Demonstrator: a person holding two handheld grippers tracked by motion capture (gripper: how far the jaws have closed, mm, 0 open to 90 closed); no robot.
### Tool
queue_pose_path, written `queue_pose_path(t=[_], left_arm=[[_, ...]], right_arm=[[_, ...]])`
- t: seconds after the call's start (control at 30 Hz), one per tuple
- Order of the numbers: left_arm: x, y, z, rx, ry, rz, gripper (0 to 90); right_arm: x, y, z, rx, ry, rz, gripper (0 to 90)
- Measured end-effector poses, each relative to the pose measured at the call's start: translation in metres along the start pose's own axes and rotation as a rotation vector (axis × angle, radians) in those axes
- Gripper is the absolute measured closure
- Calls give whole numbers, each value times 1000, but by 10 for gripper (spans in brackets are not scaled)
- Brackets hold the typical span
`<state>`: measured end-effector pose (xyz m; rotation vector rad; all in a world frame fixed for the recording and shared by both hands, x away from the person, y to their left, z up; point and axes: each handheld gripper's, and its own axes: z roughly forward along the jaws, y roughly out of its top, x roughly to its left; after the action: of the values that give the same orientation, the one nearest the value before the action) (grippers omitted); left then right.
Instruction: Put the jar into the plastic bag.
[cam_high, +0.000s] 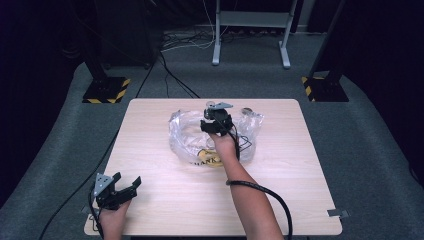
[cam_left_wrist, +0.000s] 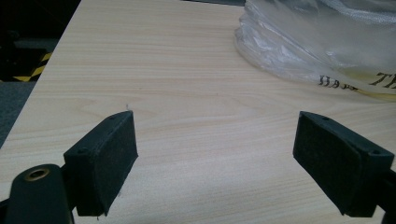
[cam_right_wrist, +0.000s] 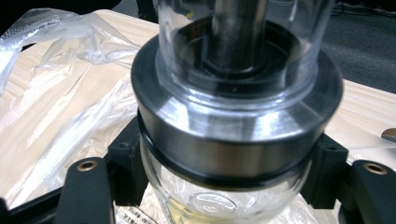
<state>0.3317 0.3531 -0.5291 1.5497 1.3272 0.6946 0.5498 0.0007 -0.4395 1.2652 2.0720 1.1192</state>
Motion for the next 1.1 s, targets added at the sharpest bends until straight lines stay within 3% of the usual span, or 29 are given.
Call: queue_pose_path(t=[0.8,1.1], left_arm=[[0,0,1,2,3,0,133],[0,0,1,3,3,0,133]], right_arm=[[2,-5,-6,26,-11,-32,281],[2,-5,-8,22,-26,-27,207]])
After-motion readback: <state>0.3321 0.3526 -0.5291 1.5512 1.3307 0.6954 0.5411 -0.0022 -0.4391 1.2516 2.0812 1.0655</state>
